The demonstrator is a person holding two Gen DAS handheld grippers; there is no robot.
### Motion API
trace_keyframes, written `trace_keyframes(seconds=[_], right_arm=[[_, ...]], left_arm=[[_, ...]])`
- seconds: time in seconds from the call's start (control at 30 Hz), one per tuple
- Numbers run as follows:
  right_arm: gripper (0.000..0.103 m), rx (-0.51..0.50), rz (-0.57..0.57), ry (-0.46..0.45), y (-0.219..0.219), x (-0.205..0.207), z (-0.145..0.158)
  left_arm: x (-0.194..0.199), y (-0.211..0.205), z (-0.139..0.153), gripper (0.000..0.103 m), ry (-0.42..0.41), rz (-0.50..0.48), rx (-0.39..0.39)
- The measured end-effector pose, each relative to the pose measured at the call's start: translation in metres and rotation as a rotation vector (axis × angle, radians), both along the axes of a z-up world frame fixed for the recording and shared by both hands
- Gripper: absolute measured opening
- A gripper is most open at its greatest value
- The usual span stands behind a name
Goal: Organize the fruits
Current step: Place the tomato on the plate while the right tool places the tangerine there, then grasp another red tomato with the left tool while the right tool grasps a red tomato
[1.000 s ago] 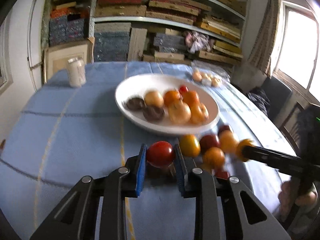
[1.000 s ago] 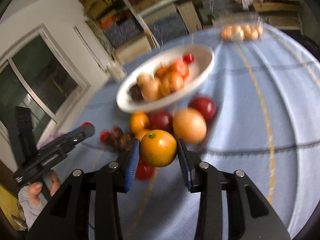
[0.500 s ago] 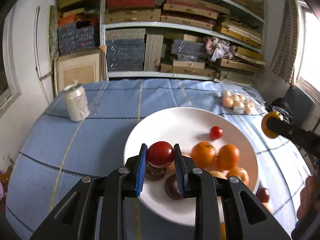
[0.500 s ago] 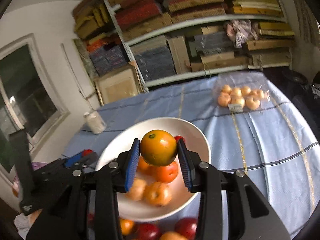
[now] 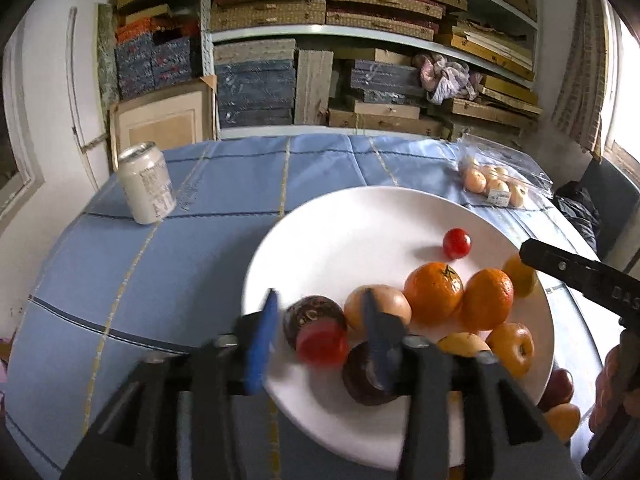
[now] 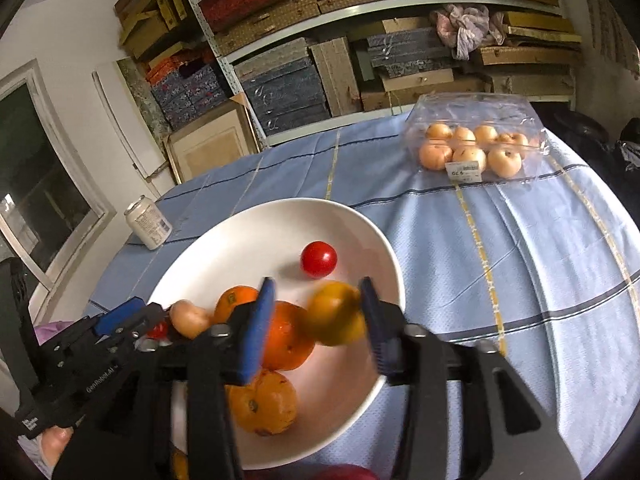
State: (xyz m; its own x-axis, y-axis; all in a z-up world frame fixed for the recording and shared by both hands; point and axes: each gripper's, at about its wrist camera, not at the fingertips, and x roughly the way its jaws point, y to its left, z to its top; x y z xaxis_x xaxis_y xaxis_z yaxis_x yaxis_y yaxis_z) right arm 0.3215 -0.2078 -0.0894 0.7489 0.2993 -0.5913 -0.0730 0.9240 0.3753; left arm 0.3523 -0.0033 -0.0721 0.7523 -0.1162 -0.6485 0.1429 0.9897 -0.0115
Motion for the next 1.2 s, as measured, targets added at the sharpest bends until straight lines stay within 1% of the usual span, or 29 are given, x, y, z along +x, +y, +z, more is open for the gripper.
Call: trace_keyframes(seconds=[0.03,0.17,0.27,0.3,0.33,0.37,0.43,0.53,0.63,0.7,0.87,1.0,1.13,1.17,1.2], right_arm=[[0.061,0.002,-0.003,-0.009,0.001,-0.002,0.002],[0.06,0.014,0.004,-0.044,0.001,-0.013,0.018],[0.061,0.044,0.019,-0.079,0.0,-0.028,0.035],[0.063,0.051,0.025,-0.094,-0.001,-0.036,0.04],[0.068,0.055,0.022,-0.118,-0.001,-0.047,0.045],[0.071,0.055,0.018,-0.132,-0.001,-0.053,0.05],[0.073,0.062,0.024,-0.156,0.0,-0.065,0.059],[0.075,0.075,0.042,-0.182,0.006,-0.084,0.065],[0.076,0.07,0.057,-0.184,0.013,-0.106,0.054],[0.077,0.052,0.052,-0.166,0.017,-0.122,0.042],[0.079,0.053,0.036,-0.143,0.013,-0.16,0.016],[0.08,0.031,0.069,-0.113,0.018,-0.181,0.003],[0.081,0.002,0.121,-0.1,0.032,-0.195,-0.004],[0.082,-0.007,0.137,-0.098,0.036,-0.198,-0.006],[0.085,-0.017,0.146,-0.096,0.041,-0.2,-0.007]], left_arm=[[-0.001,0.0,0.002,0.056,-0.008,0.004,0.004],[-0.007,0.001,0.008,0.069,-0.034,0.014,0.003],[-0.015,0.001,0.013,0.074,-0.059,0.022,0.021],[-0.018,0.001,0.016,0.075,-0.071,0.027,0.026],[-0.021,0.001,0.019,0.076,-0.079,0.03,0.025],[-0.026,0.002,0.023,0.079,-0.09,0.034,0.021],[-0.035,0.001,0.028,0.083,-0.109,0.039,0.018],[-0.056,-0.001,0.035,0.085,-0.153,0.038,0.046],[-0.076,-0.002,0.033,0.086,-0.174,0.044,0.09],[-0.089,-0.002,0.028,0.086,-0.178,0.047,0.114],[-0.107,-0.004,0.019,0.086,-0.162,0.034,0.113],[-0.119,-0.005,0.013,0.086,-0.15,0.028,0.123],[-0.129,0.0,0.009,0.086,-0.144,0.038,0.115],[-0.132,0.001,0.008,0.086,-0.142,0.043,0.113],[-0.134,0.004,0.006,0.087,-0.138,0.048,0.109]])
